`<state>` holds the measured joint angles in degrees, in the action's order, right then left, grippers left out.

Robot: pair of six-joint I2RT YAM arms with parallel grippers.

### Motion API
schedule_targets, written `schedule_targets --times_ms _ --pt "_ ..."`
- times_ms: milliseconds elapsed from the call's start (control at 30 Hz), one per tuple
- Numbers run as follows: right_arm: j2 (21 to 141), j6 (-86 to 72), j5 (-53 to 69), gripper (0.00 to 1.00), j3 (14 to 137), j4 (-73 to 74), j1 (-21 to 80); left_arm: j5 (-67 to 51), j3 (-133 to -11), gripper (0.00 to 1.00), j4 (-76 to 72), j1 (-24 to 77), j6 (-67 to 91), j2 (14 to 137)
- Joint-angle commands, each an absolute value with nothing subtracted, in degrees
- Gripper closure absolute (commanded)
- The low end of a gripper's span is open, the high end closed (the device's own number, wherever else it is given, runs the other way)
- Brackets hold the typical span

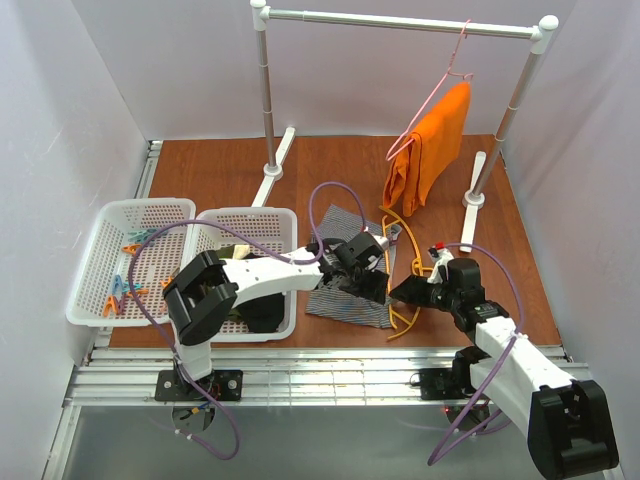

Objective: Clip the underwear to the hanger

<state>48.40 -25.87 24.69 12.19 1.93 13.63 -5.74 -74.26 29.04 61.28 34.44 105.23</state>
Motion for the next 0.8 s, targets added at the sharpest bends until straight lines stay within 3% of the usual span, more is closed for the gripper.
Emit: schedule_targets --times_ms 0,33,100,233,400,600,767 --pt "48.17 -23.13 20.85 0.40 17.57 6.14 13.97 -2.99 -76.90 0.29 29.45 61.08 32.79 101.17" --pt "47.99 -22.51 19.70 0.37 18.45 7.11 13.89 -2.73 -77.17 0.20 29.01 61.08 32.35 100.38" --pt "47.11 -20.49 17.07 0.30 21.44 9.57 13.80 -2.11 -77.78 0.15 28.04 61.26 31.03 99.85" --pt "45.80 -17.33 12.32 0.13 26.97 14.23 12.92 2.52 -82.78 0.13 28.65 62.31 25.94 100.98" --pt "43.16 -12.93 3.62 0.04 32.68 20.11 8.01 4.57 -97.01 0.13 32.87 64.16 22.50 109.94" --pt "40.87 -13.27 -11.32 0.02 35.42 22.94 0.54 7.20 -112.12 0.16 40.95 64.51 20.22 123.37" --pt "39.02 -14.59 -18.88 0.02 38.14 24.08 -3.51 6.94 -113.73 0.22 44.03 64.51 19.42 127.44"
